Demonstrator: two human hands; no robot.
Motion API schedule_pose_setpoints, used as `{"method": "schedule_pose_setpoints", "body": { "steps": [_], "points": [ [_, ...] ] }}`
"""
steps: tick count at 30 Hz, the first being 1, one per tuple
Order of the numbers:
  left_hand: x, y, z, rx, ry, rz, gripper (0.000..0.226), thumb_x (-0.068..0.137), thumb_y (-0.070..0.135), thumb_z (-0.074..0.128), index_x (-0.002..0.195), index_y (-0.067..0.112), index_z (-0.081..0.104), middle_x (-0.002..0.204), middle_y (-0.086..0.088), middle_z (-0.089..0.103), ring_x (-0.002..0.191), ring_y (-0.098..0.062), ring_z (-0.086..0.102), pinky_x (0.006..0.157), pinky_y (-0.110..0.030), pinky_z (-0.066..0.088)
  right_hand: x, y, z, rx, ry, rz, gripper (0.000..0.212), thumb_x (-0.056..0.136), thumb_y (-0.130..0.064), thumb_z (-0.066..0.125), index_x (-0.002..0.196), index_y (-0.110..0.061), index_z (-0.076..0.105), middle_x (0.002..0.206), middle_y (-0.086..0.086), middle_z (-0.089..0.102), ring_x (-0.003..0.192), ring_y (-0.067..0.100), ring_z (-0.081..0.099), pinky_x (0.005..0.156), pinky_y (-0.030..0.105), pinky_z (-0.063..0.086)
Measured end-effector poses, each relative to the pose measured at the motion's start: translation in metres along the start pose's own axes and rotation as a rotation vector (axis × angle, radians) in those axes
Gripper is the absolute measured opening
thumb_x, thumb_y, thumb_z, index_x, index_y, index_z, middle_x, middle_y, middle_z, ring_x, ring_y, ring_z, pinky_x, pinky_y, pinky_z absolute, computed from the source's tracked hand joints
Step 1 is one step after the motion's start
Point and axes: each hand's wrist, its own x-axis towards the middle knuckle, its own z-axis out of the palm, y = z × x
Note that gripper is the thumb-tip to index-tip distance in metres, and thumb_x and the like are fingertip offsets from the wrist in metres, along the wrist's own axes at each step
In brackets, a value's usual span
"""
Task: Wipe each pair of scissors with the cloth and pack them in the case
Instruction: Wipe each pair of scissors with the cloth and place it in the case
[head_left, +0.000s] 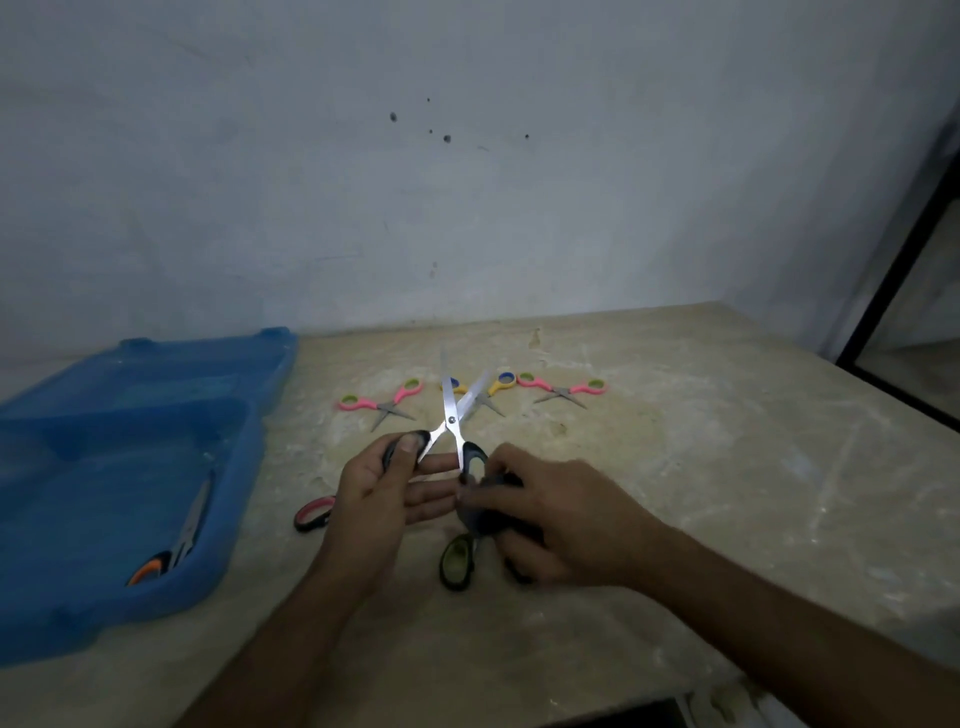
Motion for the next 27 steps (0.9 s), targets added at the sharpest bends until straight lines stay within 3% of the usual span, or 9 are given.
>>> {"method": "schedule_pose_setpoints", "body": {
  "steps": [4,10,16,19,21,25,27],
  "points": [
    [-0.001,0.000,0.002,-0.048,0.002,0.002,0.025,0.108,0.020,0.041,0.102,0.009,0.063,0.091,-0.015,0.079,0.074,-0.031,0.078,0.062,-0.032,0.062,0.018,0.011,-0.011,0.009,0.214,0.128,0.039,0.091,-0.028,0.057,0.129,-0.025,0.062,0.112,0.001,0.053,0.075,0.021,0.058,0.054,0.035,0.051],
    [0.004,0.001,-0.006,-0.072,0.066,0.011,0.025,0.108,0.019,0.041,0.104,0.008,0.062,0.089,-0.015,0.079,0.073,-0.033,0.078,0.062,-0.034,0.063,-0.002,-0.002,0.012,-0.006,-0.039,-0.006,0.044,0.088,-0.033,0.052,0.129,-0.026,0.064,0.111,0.005,0.055,0.071,0.023,0.057,0.052,0.034,0.050],
    [0.000,0.001,-0.004,0.031,-0.042,0.034,0.026,0.107,0.021,0.043,0.109,0.007,0.064,0.100,-0.013,0.078,0.080,-0.034,0.078,0.067,-0.034,0.063,0.027,0.001,-0.007,0.028,0.244,0.035,0.038,0.090,-0.029,0.057,0.127,-0.022,0.067,0.112,0.003,0.057,0.072,0.017,0.053,0.052,0.029,0.043],
    [-0.003,0.001,-0.004,0.079,-0.075,0.045,0.027,0.107,0.022,0.042,0.110,0.010,0.066,0.100,-0.012,0.078,0.080,-0.034,0.078,0.069,-0.036,0.063,0.041,-0.001,-0.006,-0.024,0.202,0.035,0.041,0.091,-0.032,0.054,0.130,-0.023,0.063,0.114,0.003,0.055,0.068,0.013,0.044,0.050,0.030,0.044],
    [-0.004,0.001,-0.004,0.089,-0.075,0.037,0.026,0.107,0.022,0.043,0.109,0.011,0.066,0.095,-0.014,0.078,0.079,-0.035,0.077,0.069,-0.038,0.063,0.046,0.009,-0.002,-0.056,0.227,0.083,0.039,0.092,-0.033,0.053,0.129,-0.024,0.062,0.112,0.003,0.054,0.067,0.017,0.049,0.050,0.032,0.046],
    [-0.004,0.004,-0.005,0.056,-0.046,-0.006,0.024,0.107,0.020,0.044,0.106,0.006,0.063,0.087,-0.016,0.079,0.072,-0.031,0.077,0.062,-0.035,0.063,0.047,0.044,-0.009,-0.021,0.488,0.411,0.029,0.091,-0.023,0.065,0.121,-0.025,0.066,0.105,0.001,0.053,0.072,0.021,0.059,0.058,0.037,0.054],
    [-0.004,0.004,-0.003,0.043,-0.053,-0.039,0.024,0.107,0.020,0.044,0.108,0.005,0.063,0.089,-0.016,0.079,0.073,-0.032,0.077,0.061,-0.034,0.062,0.044,0.048,-0.013,0.012,0.577,0.489,0.027,0.093,-0.025,0.067,0.120,-0.021,0.069,0.103,0.000,0.053,0.075,0.022,0.061,0.063,0.038,0.055]
  ]
}}
